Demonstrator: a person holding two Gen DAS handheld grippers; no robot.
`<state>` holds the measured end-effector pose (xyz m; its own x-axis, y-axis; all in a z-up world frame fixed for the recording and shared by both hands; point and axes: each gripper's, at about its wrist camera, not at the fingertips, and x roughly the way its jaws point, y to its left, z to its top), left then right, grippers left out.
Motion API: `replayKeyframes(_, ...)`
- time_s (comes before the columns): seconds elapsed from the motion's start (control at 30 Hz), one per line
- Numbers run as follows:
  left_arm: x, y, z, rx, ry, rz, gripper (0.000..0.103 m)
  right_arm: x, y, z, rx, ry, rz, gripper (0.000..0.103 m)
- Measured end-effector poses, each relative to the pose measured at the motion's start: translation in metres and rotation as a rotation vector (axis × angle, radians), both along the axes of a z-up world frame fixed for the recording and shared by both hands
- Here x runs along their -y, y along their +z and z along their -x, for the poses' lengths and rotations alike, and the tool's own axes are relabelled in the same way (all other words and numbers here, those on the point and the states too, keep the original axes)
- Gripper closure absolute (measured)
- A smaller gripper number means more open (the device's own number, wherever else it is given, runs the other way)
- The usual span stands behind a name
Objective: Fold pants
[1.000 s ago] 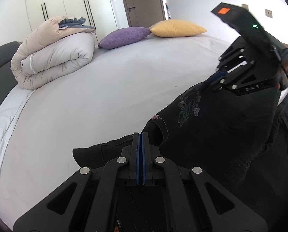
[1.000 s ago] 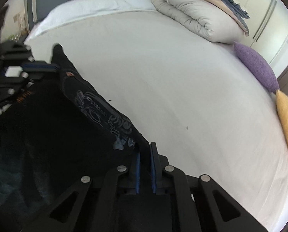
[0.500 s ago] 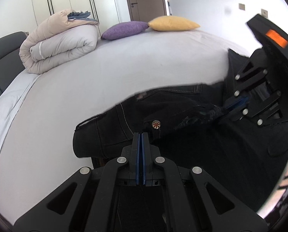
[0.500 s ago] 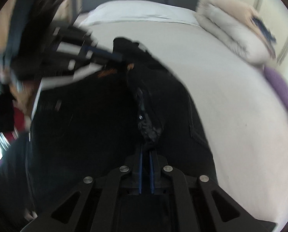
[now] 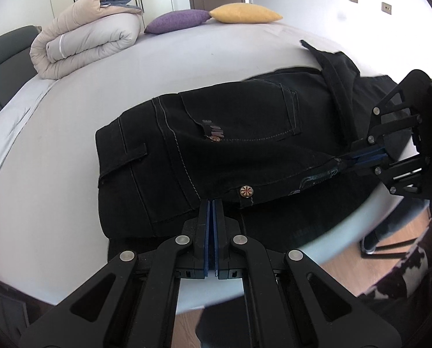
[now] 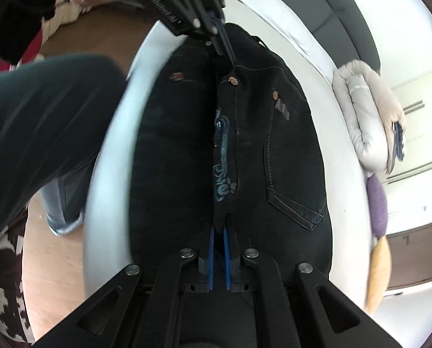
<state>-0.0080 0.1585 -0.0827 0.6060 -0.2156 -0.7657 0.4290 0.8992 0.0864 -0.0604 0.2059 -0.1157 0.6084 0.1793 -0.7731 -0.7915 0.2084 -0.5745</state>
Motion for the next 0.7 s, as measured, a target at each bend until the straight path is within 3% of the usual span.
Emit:
replayKeyframes(0.27, 0.006, -0.011, 0.032, -0.033, 0.006, 0.016, 0.102, -0.004, -0.008, 0.044, 0.043, -0.014, 0.036, 0.096)
replayKeyframes(0.43, -0.007, 0.005, 0.033, -0.051, 0.043, 0.046, 0.101, -0.008, -0.014, 0.047, 0.087, -0.015, 0.070, 0.096)
replayKeyframes(0.57, -0.022, 0.028, 0.031, -0.024, 0.103, 0.075, 0.102, -0.009, -0.014, 0.049, 0.106, -0.007, 0.084, 0.096)
replayKeyframes(0.7, -0.012, 0.052, 0.015, 0.023, 0.116, 0.125, 0.102, -0.009, -0.019, 0.047, 0.118, -0.009, 0.098, 0.095)
